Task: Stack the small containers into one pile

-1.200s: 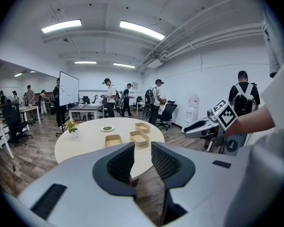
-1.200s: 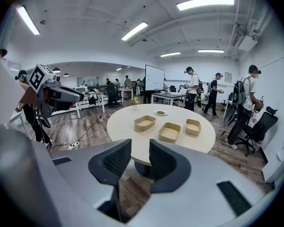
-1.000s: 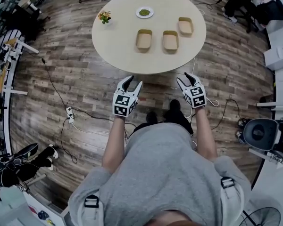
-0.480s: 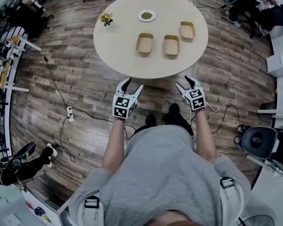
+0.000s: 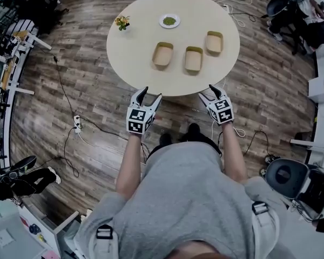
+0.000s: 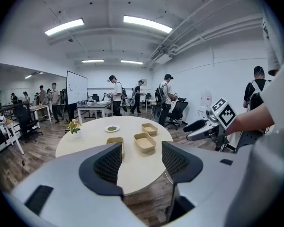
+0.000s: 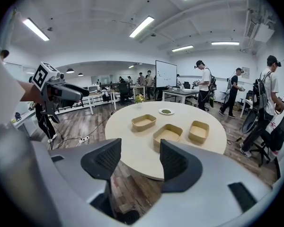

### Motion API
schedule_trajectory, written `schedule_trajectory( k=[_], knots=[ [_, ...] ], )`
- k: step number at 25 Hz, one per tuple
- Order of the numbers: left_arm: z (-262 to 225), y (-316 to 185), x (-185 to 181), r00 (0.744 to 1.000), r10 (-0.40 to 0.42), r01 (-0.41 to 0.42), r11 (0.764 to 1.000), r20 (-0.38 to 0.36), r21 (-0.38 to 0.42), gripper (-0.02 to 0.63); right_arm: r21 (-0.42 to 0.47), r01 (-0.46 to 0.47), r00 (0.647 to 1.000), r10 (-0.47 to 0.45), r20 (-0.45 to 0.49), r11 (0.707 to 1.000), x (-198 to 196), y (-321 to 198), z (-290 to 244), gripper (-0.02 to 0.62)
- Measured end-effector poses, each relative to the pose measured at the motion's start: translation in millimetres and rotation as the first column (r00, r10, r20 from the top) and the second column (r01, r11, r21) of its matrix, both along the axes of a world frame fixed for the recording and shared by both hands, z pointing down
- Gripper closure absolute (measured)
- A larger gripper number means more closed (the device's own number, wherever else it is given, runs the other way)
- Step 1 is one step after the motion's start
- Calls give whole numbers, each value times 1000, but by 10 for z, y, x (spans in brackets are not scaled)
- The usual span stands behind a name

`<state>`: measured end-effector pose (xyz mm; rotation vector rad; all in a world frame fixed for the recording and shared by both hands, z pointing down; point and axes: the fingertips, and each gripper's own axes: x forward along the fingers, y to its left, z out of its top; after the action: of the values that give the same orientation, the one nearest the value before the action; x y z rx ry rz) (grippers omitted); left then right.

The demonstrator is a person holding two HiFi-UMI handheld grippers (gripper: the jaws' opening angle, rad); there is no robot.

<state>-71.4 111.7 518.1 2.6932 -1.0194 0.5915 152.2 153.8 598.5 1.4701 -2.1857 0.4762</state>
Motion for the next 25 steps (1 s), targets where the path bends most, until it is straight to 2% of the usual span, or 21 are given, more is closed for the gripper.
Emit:
schedule_trajectory(
  k=[7,15,20,25],
  knots=[
    [51,15,456,998,-64,64,998,6,-22,337,-24,79,997,-79,6,997,454,-181,50,331],
    [112,28,644,989,-148,149,988,14,-42,337,-44,161,987,-160,20,986,665,-299,141,333],
    [93,-1,854,989,-145,146,989,23,-31,337,-41,171,985,-170,29,984,834,-394,160,334],
    [121,-63,884,988,-149,150,988,29,-35,337,-50,180,983,-178,36,982,839,-449,193,336]
  ],
)
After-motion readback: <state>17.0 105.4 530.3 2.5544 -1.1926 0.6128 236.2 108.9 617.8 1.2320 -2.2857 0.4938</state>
